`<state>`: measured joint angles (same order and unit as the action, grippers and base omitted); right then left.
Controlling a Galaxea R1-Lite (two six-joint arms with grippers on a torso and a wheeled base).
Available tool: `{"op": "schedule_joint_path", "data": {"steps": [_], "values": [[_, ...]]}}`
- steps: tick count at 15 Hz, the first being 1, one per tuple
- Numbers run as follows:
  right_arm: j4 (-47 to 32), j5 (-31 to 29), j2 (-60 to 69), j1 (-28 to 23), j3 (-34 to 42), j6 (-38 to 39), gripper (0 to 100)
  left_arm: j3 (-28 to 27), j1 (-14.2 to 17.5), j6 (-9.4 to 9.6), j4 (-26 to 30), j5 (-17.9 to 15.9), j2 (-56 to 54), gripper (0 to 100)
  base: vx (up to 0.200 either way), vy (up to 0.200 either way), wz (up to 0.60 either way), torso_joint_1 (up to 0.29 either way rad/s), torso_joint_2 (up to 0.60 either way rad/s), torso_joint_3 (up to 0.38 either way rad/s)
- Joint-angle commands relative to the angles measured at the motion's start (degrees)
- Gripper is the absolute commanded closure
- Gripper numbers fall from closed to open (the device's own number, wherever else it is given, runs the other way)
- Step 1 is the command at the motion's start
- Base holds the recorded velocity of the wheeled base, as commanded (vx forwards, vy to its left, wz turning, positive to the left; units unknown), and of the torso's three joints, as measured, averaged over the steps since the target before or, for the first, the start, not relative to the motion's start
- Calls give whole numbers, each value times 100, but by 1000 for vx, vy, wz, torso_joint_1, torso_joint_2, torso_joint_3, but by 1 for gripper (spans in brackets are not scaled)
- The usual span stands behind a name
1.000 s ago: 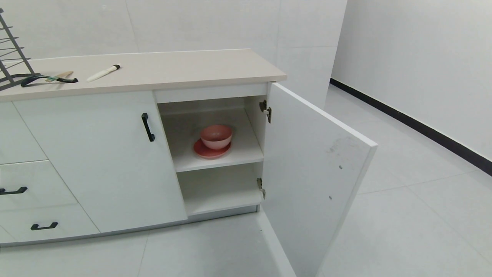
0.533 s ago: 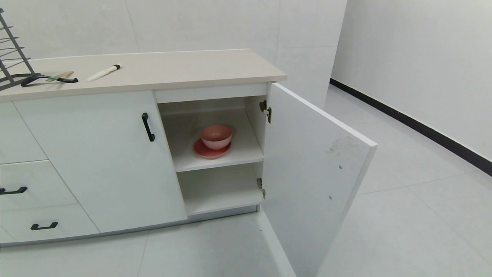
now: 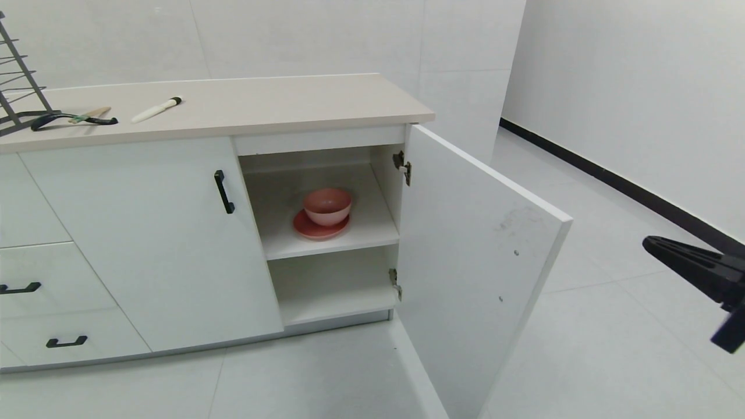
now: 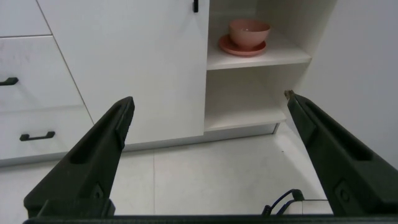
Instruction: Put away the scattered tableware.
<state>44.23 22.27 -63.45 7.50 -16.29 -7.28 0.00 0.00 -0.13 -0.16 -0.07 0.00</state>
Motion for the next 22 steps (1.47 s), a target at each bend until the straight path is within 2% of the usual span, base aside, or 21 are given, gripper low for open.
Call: {"op": "schedule_joint_path", "data": {"steps": [1, 2, 4, 7, 9, 12, 19, 22], "values": [[780, 286, -1143, -38, 47, -107, 100, 0, 0, -4, -2, -1, 0, 0, 0, 0, 0, 0, 0, 0], [1466, 453, -1697, -117, 170, -177, 100, 0, 0, -4, -2, -1, 0, 0, 0, 0, 0, 0, 0, 0], [2275, 576, -2391, -117, 205, -327, 100, 0, 0, -13, -2, -1, 0, 0, 0, 0, 0, 0, 0, 0], [2960, 717, -3042, -117, 126, -344, 100, 0, 0, -13, -2, -1, 0, 0, 0, 0, 0, 0, 0, 0], [3487, 1051, -3516, -108, 99, -494, 100, 0, 0, -13, -2, -1, 0, 0, 0, 0, 0, 0, 0, 0], [3777, 1095, -3797, -126, 99, -573, 100, 0, 0, -48, -11, 16, 0, 0, -133, 0, 0, 2, 2, 0], [3795, 1121, -4210, -214, -648, -573, 100, 0, 0, -83, -11, 51, 0, 0, 0, 0, 0, 0, 0, 0], [3892, 1491, -4430, -178, -823, -591, 100, 0, 0, -92, -11, 51, 0, 0, 0, 0, 0, 0, 0, 0]]}}
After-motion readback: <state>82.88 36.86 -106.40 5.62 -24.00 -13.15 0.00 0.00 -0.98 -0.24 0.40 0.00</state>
